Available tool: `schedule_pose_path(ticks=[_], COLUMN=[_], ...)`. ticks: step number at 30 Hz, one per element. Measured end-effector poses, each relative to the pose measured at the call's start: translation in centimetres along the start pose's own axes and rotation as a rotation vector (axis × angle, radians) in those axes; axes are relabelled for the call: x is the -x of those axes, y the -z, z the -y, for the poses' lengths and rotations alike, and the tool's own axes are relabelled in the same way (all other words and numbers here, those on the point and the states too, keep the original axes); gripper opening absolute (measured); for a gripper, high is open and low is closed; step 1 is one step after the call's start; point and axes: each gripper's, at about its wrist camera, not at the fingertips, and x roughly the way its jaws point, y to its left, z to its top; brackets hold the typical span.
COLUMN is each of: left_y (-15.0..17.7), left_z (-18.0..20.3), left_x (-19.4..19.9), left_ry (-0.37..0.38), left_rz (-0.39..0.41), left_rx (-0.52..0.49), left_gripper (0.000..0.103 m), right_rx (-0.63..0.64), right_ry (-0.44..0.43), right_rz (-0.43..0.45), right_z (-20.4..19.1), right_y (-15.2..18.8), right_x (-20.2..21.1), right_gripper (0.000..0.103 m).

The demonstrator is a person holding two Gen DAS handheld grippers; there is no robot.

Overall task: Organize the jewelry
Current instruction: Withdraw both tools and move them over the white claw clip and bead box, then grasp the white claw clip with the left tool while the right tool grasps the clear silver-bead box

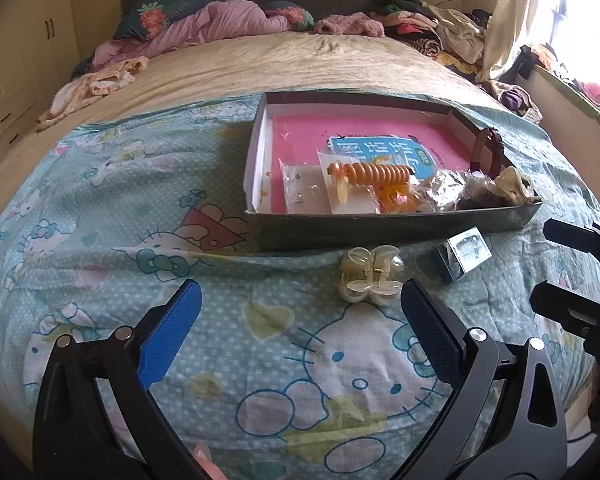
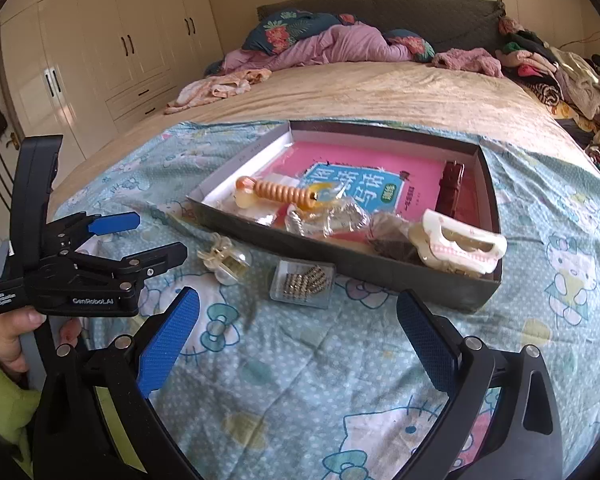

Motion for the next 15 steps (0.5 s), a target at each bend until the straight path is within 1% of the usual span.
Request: schedule_pose_path(ticks=[5,7,9,11,13,14,15], left_y=[0.1,0.0,-0.2,-0.3,-0.5,-0.5,-0.5], left_z=[0.8,1.0,1.0,1.0,1.1,1.1,1.2], left_x=[-1.9,-2.4,-2.8,-3.3,-3.6,-3.6,-3.7], left_ry=[0.043,0.052,0.06,0.082,0.109,0.13,0.142], left_rz=[-0.048,-0.061,-0.074,-0.085,-0.095,-0.095,-0.094], left_rx=[-0.012,-0.019,-0.02,-0.018,-0.012,-0.009,-0.006], left_gripper=[0.093,0.089,0.077,0.073,0.066,0.055,0.04], right_rx=[-0.017,-0.028,-0.039,-0.047,-0.051,-0.053,-0.056], right_ry=[0.018,0.025,0.024,0.023,0.022,0.021,0.017], right_rz=[-0.025,-0.036,-0.041,-0.048,-0.053,-0.055,-0.057], right_z=[1.0,1.3,1.7,2.0,2.1,2.1,2.2], right_y=[0.6,0.9,1.0,1.2,1.2,1.2,1.1], right_x=[-0.9,-1.2,-1.4,-1.8,-2.2,-2.3,-2.6], right_gripper=[0.098,0.098,0.098,0.098,0.098,0.098,0.098])
